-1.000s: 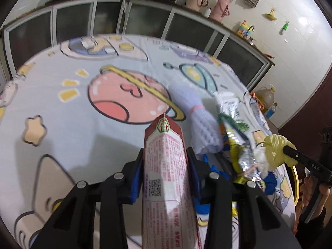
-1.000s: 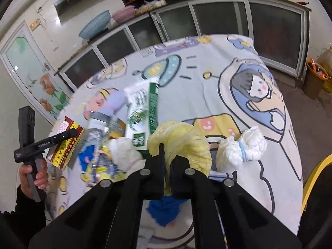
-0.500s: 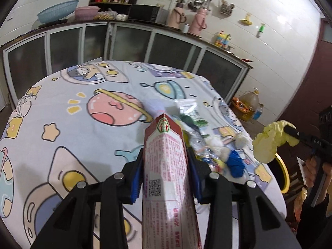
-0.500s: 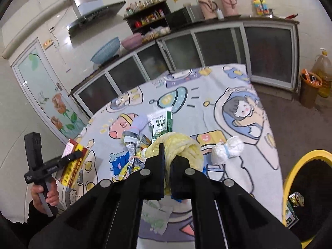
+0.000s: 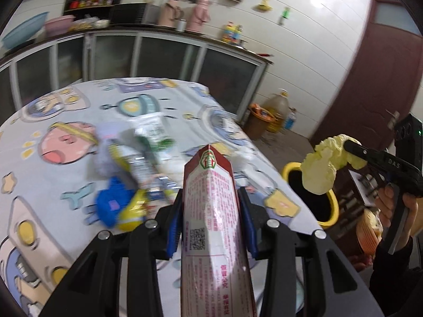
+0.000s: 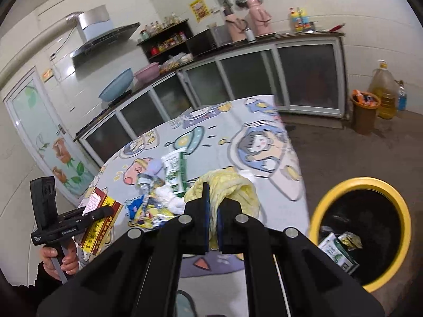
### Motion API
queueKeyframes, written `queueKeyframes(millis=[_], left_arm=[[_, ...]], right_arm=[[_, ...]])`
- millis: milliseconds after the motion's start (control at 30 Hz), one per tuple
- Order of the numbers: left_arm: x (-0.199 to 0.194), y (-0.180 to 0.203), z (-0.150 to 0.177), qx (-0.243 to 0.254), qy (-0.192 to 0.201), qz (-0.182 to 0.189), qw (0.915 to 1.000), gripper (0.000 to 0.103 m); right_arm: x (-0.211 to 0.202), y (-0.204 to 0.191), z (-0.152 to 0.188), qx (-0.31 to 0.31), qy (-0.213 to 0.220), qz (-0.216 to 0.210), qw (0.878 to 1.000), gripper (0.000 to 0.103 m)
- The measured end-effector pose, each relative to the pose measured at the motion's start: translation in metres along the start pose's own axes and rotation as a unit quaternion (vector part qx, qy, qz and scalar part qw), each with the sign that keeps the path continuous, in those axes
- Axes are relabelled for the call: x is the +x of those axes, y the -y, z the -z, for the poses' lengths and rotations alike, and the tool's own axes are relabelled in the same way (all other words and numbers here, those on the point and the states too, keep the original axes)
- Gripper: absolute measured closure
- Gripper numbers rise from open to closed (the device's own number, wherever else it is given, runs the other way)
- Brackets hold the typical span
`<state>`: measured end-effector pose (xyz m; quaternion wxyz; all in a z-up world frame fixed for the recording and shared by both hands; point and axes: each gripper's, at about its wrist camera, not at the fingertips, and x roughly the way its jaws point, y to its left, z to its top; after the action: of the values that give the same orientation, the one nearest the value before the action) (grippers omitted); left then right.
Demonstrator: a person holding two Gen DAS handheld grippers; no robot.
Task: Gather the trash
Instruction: 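Carry both items over the yellow bin and open both tools to drop them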
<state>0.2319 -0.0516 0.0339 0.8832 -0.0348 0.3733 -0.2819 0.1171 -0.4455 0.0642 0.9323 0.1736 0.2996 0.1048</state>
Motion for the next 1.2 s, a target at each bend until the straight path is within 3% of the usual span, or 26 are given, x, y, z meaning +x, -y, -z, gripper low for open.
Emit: queueKeyframes(millis=[333, 633, 900, 1200], left_arm=[[0.065, 0.109, -0.024, 0.082, -0.029, 0.082, 0.9929, 0.067], [0.136, 0.195, -0.033, 0.127, -0.061, 0.139, 0.9801, 0.066], [0.194, 0.244, -0.030, 0.138, -0.093, 0.164, 0.9724, 0.066], [0.242, 0.276, -0.029, 0.141, -0.114, 0.165, 0.9696, 0.065]], right_arm=[[-0.053, 0.075, 0.012, 0.043, 0.037, 0.076, 0.995, 0.098], [-0.064, 0.141, 0.027, 0.080, 0.035, 0.133, 0.987, 0.098], [-0.057, 0.187, 0.042, 0.112, 0.019, 0.163, 0.980, 0.098], [-0.031, 0.224, 0.054, 0.145, -0.015, 0.182, 0.972, 0.098]])
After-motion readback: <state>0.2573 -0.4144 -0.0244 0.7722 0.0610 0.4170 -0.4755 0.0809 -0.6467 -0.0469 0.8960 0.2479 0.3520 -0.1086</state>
